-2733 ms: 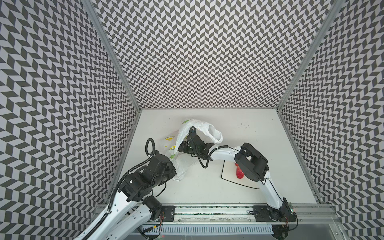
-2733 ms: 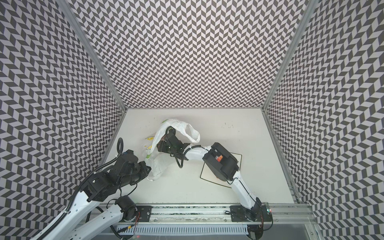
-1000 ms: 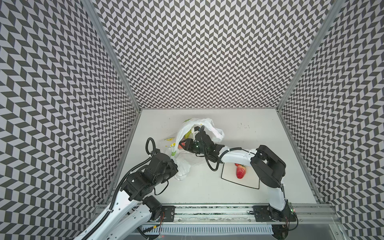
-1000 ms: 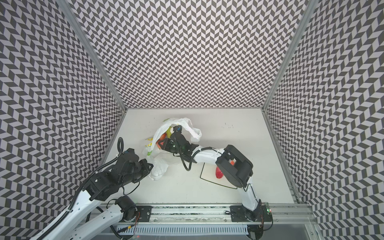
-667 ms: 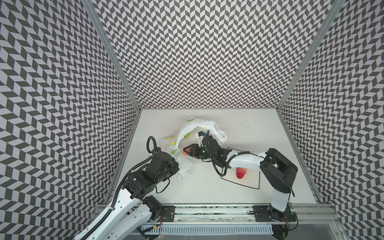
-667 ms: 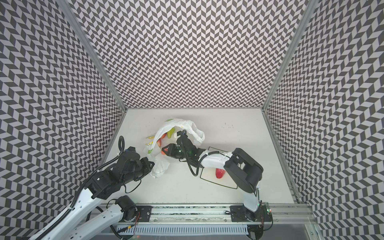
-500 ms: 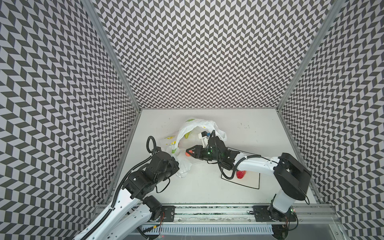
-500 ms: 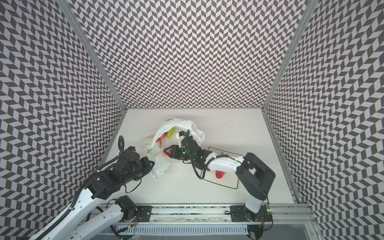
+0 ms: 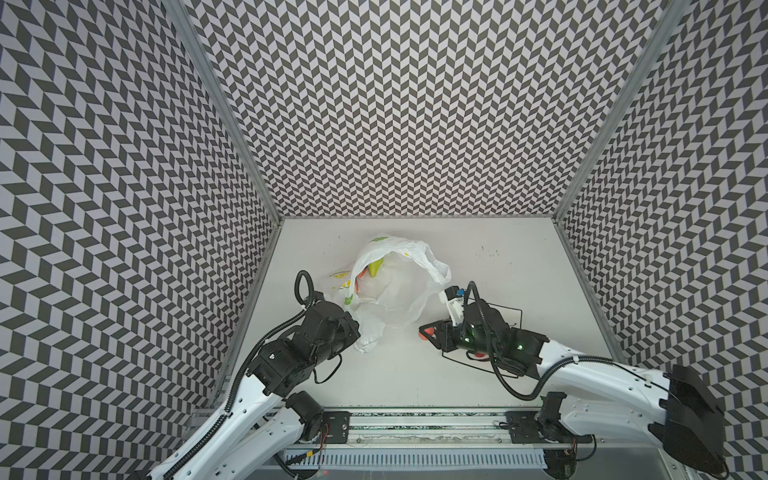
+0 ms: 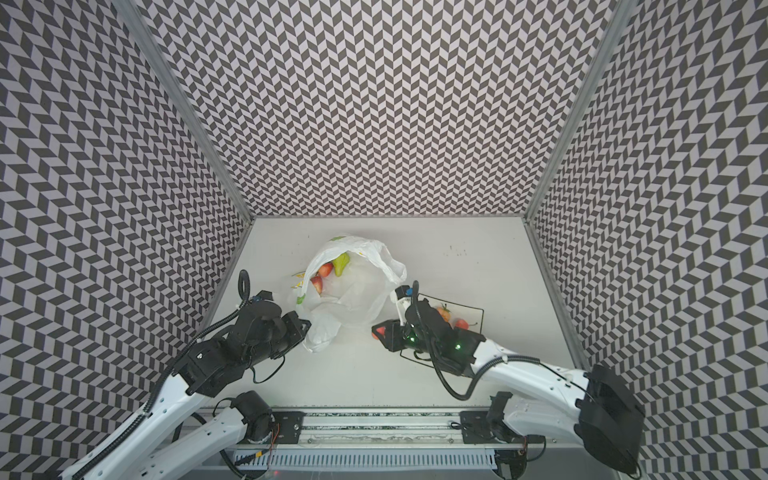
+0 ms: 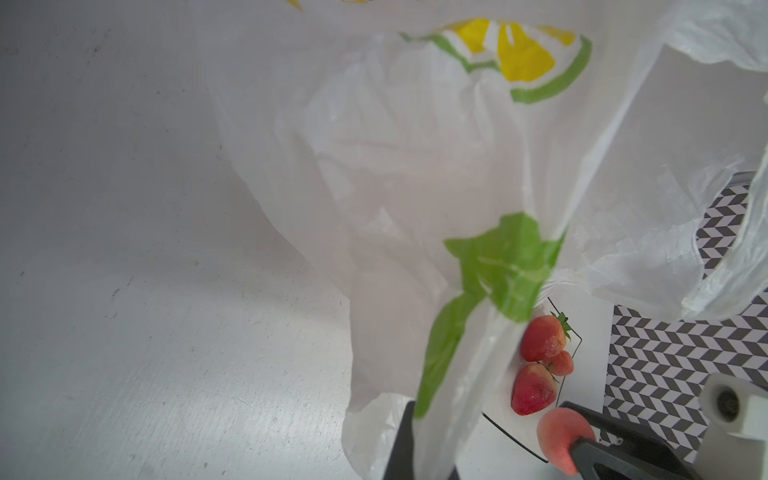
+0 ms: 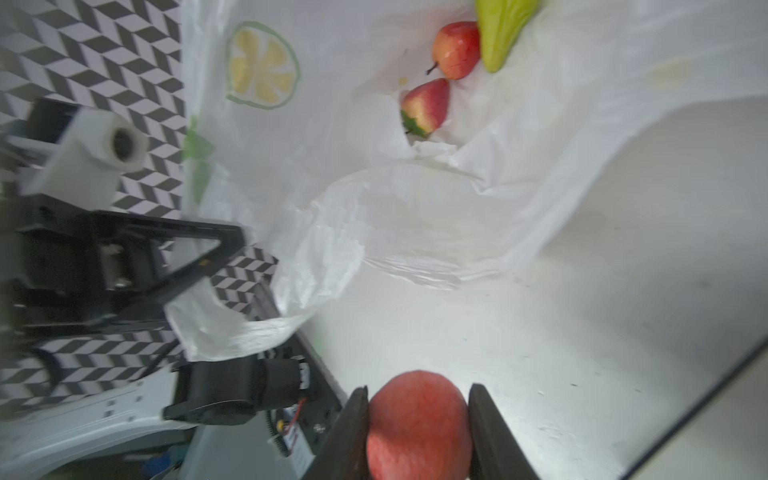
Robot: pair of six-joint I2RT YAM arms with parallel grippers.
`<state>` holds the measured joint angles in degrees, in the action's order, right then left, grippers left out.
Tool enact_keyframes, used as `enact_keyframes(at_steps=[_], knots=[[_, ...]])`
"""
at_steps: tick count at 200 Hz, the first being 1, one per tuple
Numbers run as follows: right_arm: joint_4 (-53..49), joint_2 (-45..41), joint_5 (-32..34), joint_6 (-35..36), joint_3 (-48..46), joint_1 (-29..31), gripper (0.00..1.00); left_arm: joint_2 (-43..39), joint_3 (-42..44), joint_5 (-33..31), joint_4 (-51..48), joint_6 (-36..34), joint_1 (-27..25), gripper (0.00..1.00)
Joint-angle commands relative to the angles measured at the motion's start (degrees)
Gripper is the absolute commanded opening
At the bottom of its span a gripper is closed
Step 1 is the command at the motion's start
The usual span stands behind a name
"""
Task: Take the fake fruits out of the plastic bag
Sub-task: 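Carry the pink peach out of the bag onto the white mat, then open the right gripper to release the peach on the mat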
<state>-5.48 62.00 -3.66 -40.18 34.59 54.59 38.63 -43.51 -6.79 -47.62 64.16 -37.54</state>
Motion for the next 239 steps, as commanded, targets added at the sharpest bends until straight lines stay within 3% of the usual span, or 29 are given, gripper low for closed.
enact_keyframes(at_steps=[1, 37, 110, 146, 184, 210, 239], knots=[[-6.0, -4.7, 9.8, 1.8, -4.4, 0.0, 0.35, -0.3, 0.6, -1.1, 0.4, -0.2, -0.3, 0.0], [-6.0, -5.8, 18.8, 1.2, -8.3, -0.3, 0.37, -0.6, 0.6, -1.3, 0.0, -0.3, -0.3, 0.0], [-4.0, 3.6, 19.8, -0.9, -9.7, -0.7, 0.39, -0.2, -0.2, -2.0, -0.5, -1.0, -0.3, 0.0], [-6.2, 1.8, 20.6, -0.4, -8.9, -0.7, 0.58, -0.6, -0.3, -2.1, -0.5, -1.4, -0.3, 0.0], [-10.7, -4.6, 21.2, 2.9, -6.0, -0.7, 0.68, -0.7, -0.3, -2.2, -0.3, -1.7, -0.3, 0.0], [-8.6, -10.6, 16.6, 9.3, -3.8, -0.6, 0.7, -1.0, -0.2, -2.3, -0.3, -1.8, -0.3, 0.0], [6.9, -17.6, 3.7, 17.6, -6.2, 0.3, 0.66, -1.8, 0.6, -2.3, 0.2, -1.9, -0.3, 0.0]])
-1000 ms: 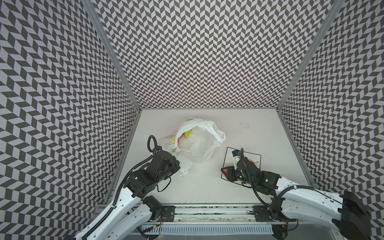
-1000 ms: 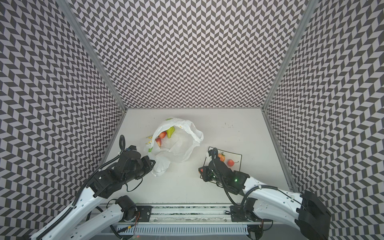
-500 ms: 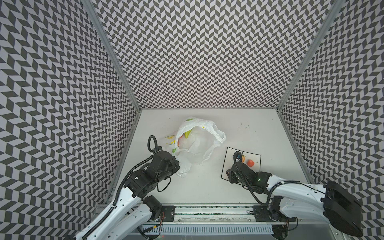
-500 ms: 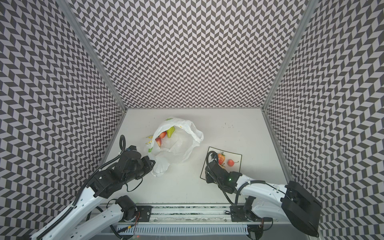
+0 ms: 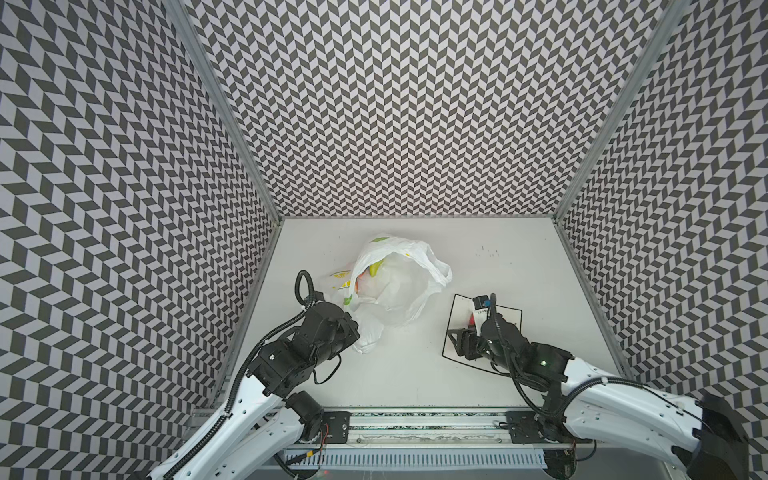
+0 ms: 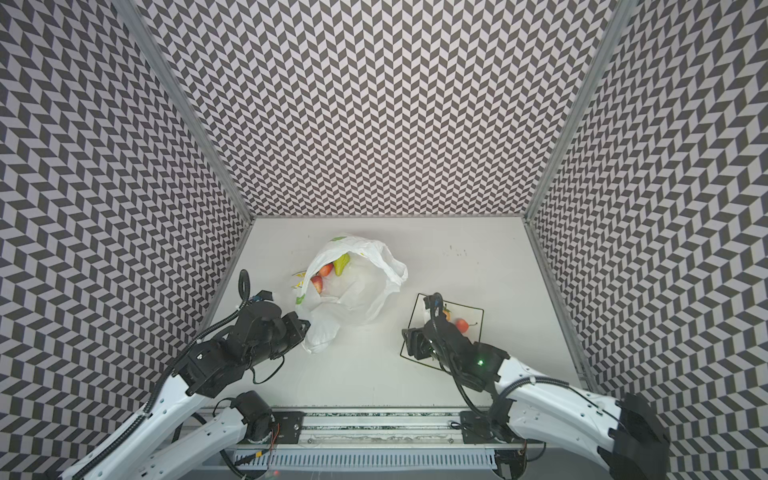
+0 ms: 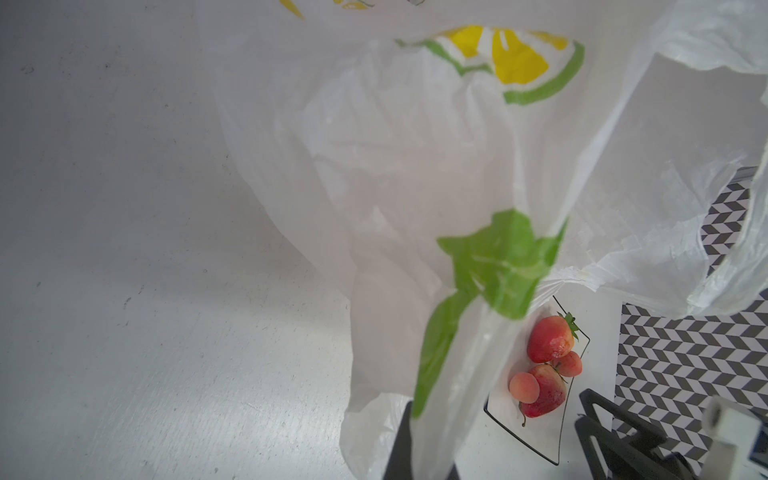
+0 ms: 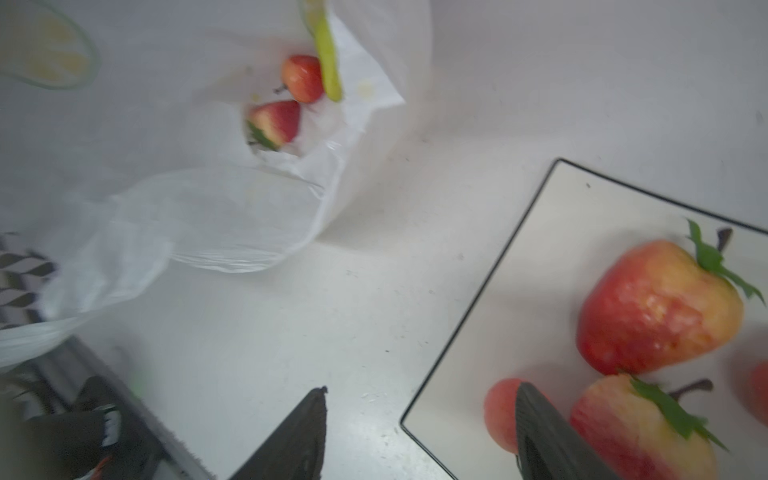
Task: Take the fake fruits out of the plastic bag
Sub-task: 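Open the right gripper to release the peach on the mat, then move the right gripper back into the bag above the pears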
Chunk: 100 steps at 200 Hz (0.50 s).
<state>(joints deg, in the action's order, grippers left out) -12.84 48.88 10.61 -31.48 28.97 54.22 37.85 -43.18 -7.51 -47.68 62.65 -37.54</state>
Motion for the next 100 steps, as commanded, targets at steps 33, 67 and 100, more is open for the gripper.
enact_keyframes(at_steps=[33, 67, 100], knots=[[27.2, 0.1, -21.2, 12.7, -1.8, 1.1, 0.6, -1.4, 0.8, -1.5, 0.6, -0.3, -0.3, 0.0], [27.0, 14.1, -25.1, 6.0, 5.7, 1.2, 0.57, -1.6, 0.9, -1.7, 0.2, -0.2, -0.3, 0.0], [29.4, 25.8, -28.6, -4.7, 12.0, 1.1, 0.51, -1.6, 0.8, -1.8, 0.0, -0.4, -0.3, 0.0]])
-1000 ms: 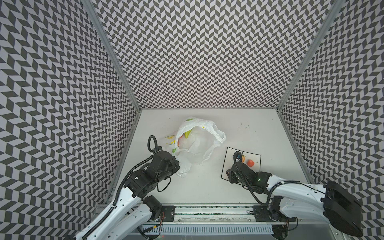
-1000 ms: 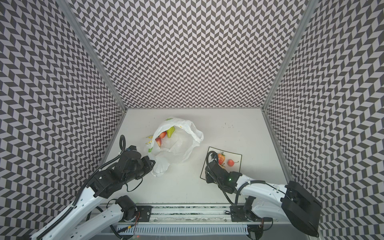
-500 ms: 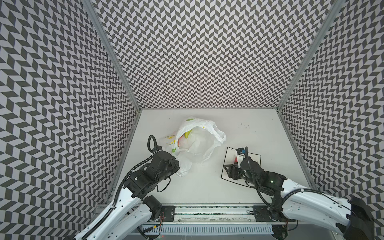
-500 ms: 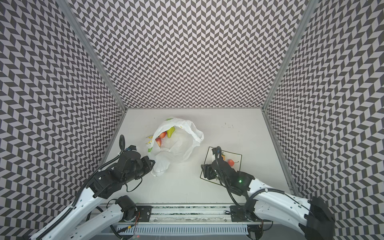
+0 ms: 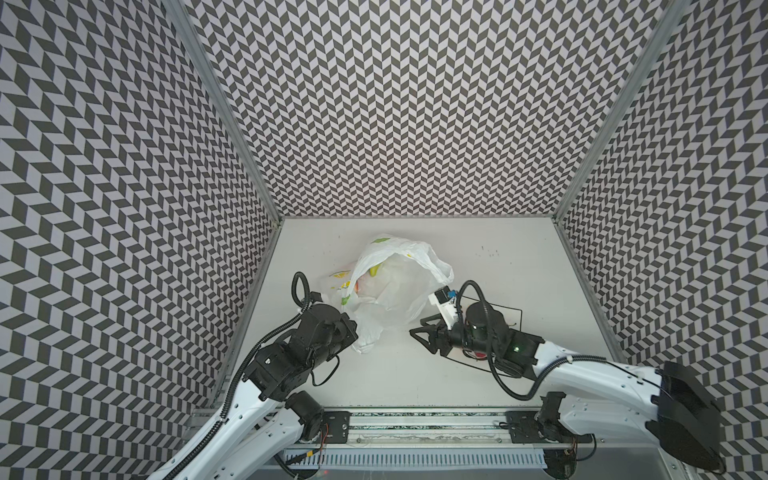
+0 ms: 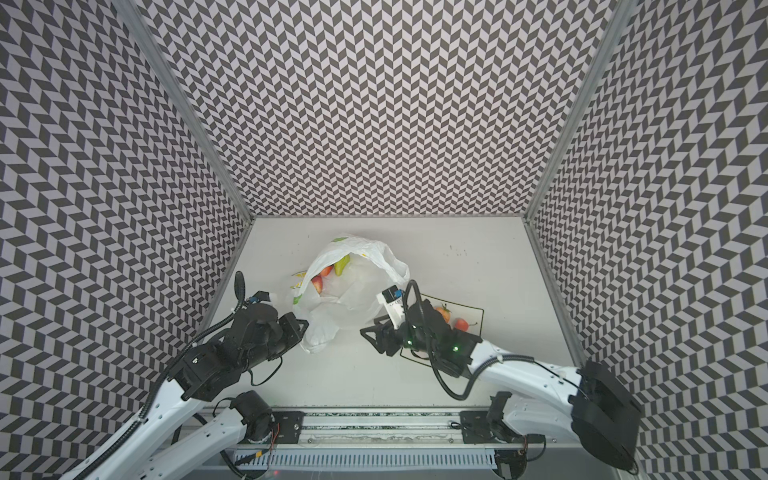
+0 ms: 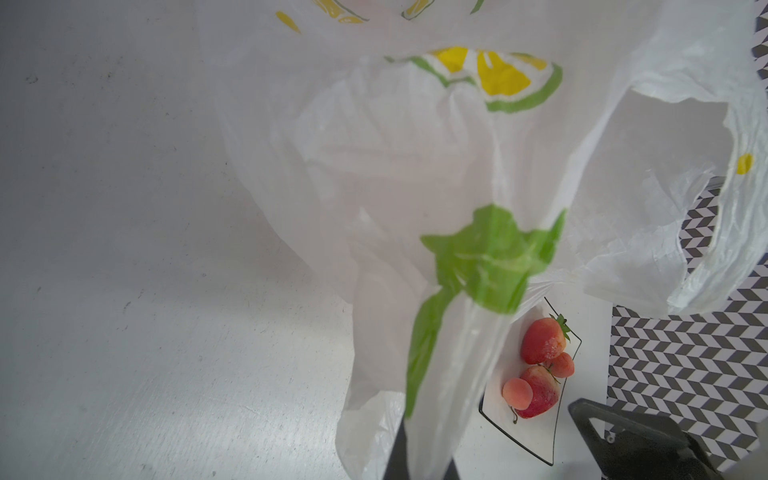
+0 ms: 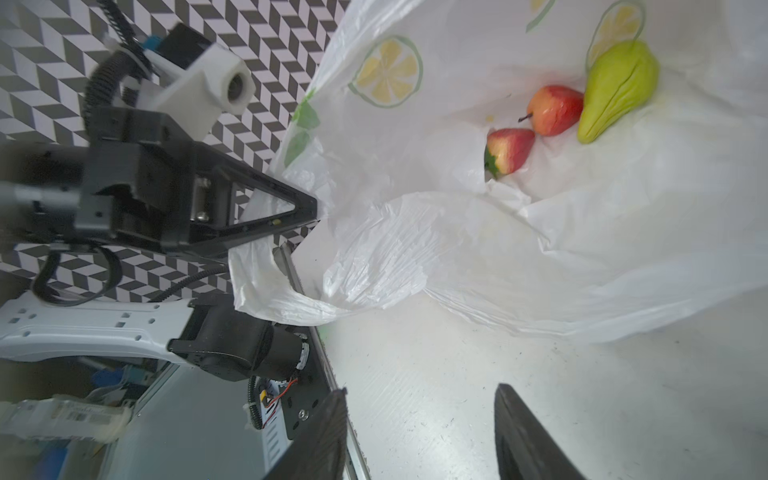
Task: Take the fake fruits out of the plastic bag
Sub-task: 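Move the right gripper back into the bag above the pears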
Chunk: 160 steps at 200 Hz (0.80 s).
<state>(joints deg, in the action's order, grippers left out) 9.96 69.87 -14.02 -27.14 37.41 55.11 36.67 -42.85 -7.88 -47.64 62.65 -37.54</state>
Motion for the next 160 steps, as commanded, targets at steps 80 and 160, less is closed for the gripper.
enact_keyframes(at_steps=[80, 160], knots=[[12.0, 25.7, 4.3, -36.1, 16.9, 0.1, 0.46, 0.8, -1.2, -0.2, -1.2, -0.9, -0.3, 0.0], [6.8, 44.9, 14.3, -38.3, 37.1, -1.2, 0.53, 1.5, -2.3, 0.7, -3.8, -1.7, -0.3, 0.0]])
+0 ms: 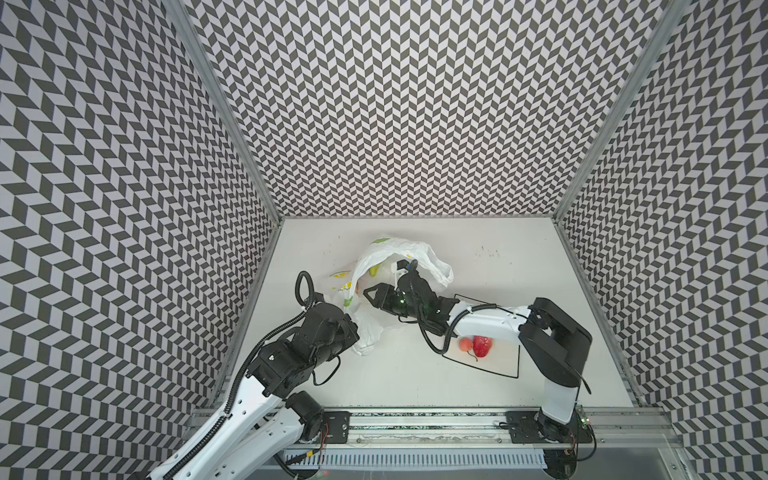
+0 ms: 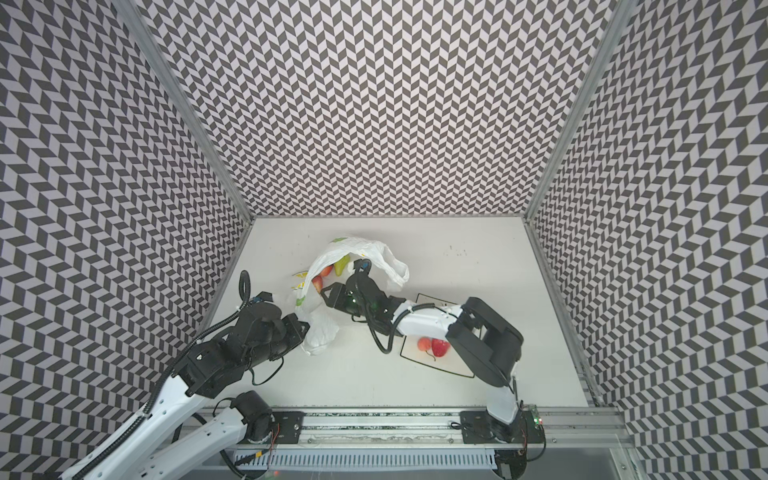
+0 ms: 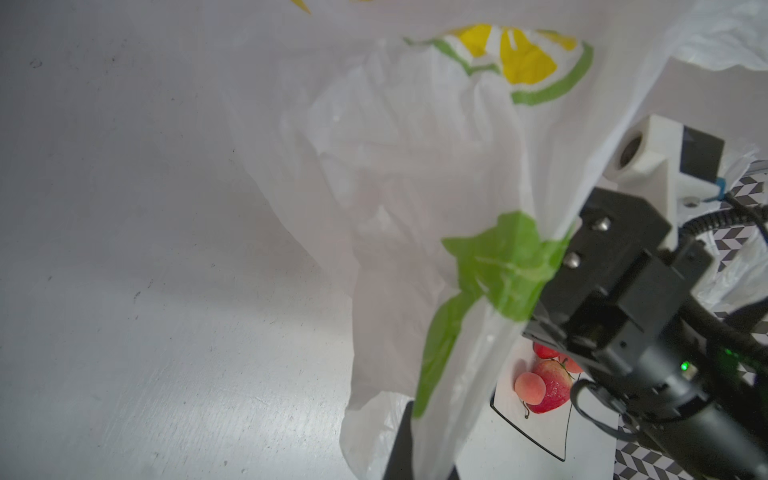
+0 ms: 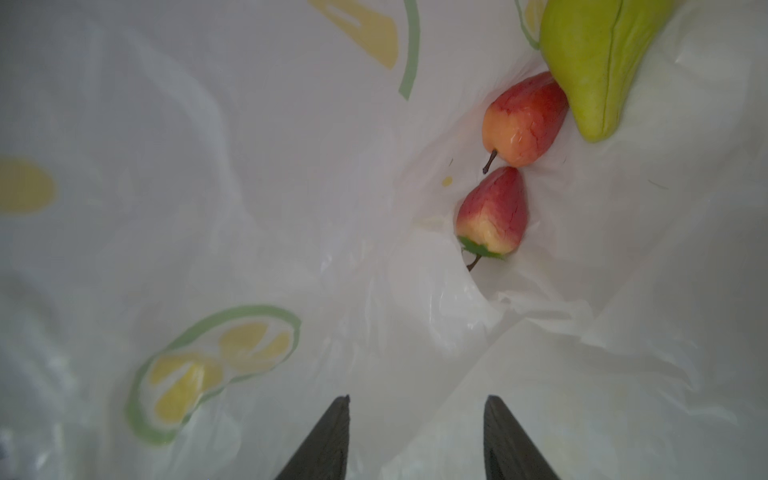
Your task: Take the fake fruits out of the plastic bag
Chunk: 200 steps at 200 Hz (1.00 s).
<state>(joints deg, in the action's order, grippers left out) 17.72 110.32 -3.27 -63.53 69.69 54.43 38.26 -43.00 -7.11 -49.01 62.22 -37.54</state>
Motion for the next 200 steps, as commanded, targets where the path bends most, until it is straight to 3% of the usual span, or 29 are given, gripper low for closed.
enact_keyframes(at_steps=[1, 76, 137, 200], knots=[[-1.0, 4.6, 3.5, -1.9, 5.0, -0.5, 0.53, -0.1, -2.2, 0.0, -2.5, -1.3, -0.3, 0.0], [-0.6, 17.7, 0.1, -4.7, 16.8, -1.3, 0.56, -0.1, -2.3, 0.5, -8.6, -0.2, -0.3, 0.0], [1.0, 23.0, 1.5, -11.0, 21.4, -1.9, 0.54, 0.3, -2.1, 0.7, -8.8, -0.2, -0.3, 0.0], [-4.8, 28.3, 3.5, -15.4, 29.3, -1.7, 0.57, 0.6, -2.4, 0.9, -8.0, -0.1, -0.3, 0.0]])
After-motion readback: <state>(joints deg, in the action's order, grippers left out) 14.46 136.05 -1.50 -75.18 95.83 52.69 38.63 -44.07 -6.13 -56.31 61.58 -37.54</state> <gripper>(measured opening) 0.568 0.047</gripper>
